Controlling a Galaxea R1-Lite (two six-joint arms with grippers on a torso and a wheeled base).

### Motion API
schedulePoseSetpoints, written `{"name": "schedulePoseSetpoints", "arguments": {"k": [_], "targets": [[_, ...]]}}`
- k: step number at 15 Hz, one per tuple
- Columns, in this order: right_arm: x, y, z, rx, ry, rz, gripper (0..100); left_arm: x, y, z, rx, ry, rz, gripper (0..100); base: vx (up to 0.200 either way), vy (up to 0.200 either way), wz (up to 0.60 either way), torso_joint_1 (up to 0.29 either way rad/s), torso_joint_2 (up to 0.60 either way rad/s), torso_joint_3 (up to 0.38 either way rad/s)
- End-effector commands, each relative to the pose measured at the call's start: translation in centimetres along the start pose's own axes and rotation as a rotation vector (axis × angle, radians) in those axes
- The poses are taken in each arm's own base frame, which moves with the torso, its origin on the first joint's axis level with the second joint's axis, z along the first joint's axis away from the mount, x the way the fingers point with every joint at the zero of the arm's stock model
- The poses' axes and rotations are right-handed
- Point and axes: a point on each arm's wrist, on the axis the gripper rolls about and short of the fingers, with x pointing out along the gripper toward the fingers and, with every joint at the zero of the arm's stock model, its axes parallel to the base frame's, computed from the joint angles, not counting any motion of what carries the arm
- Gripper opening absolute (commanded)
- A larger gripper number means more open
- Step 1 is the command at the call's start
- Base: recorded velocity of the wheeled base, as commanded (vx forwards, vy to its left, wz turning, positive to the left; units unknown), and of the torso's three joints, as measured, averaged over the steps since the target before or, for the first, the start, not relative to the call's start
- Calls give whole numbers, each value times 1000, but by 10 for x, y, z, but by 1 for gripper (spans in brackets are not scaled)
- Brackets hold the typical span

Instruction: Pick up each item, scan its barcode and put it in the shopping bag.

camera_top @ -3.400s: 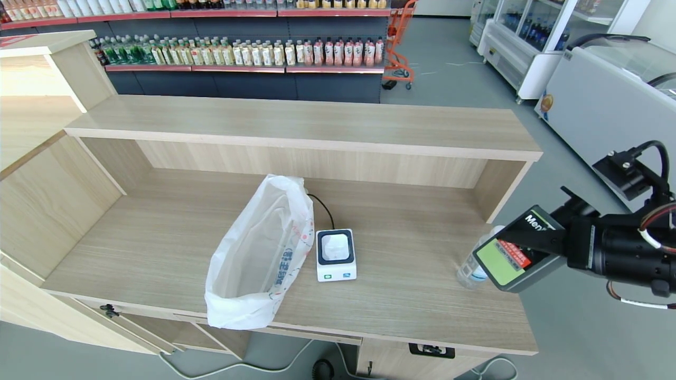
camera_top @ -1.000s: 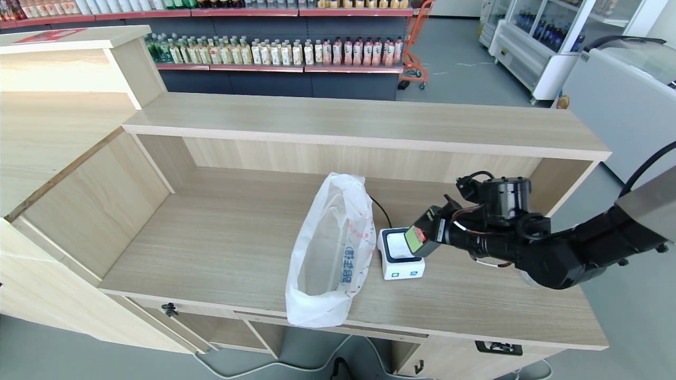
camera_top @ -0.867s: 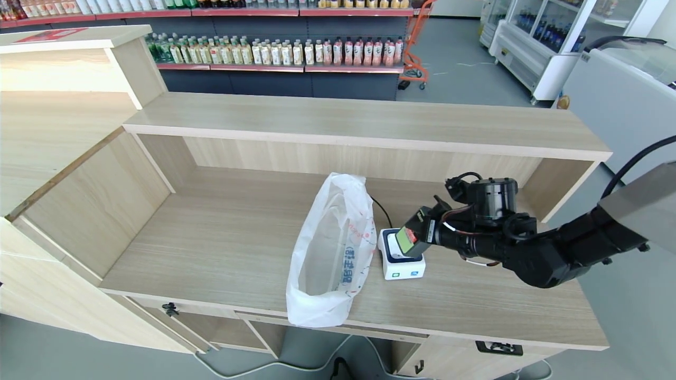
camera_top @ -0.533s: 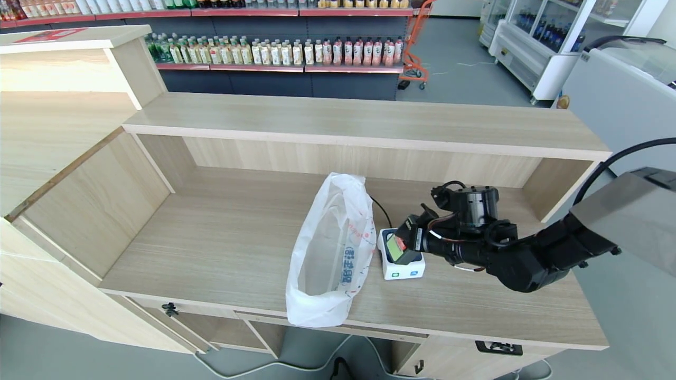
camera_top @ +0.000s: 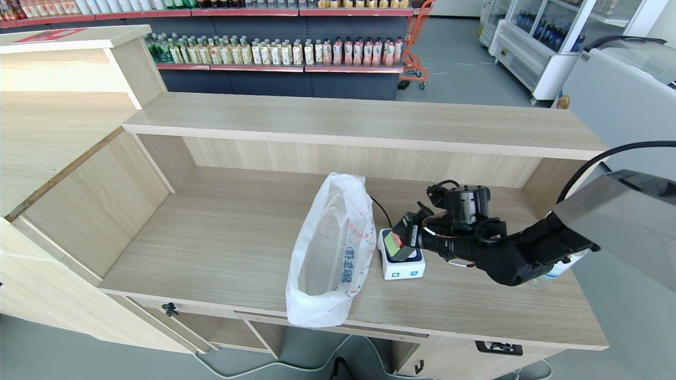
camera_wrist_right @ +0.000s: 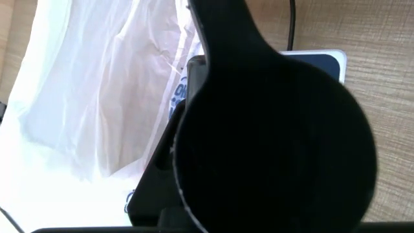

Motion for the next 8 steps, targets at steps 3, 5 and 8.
{"name": "schedulePoseSetpoints", "arguments": {"k": [3, 5, 8], "targets": [[8, -2, -2, -3, 2, 0, 0, 0, 0, 0, 0, 0, 0, 0, 0, 0, 0, 0, 0, 0], [9, -2, -3, -9, 3, 0, 0, 0, 0, 0, 0, 0, 0, 0, 0, 0, 0, 0, 0, 0], [14, -7, -3, -7, 0, -7, 0, 0, 0, 0, 0, 0, 0, 0, 0, 0, 0, 0, 0, 0]]}}
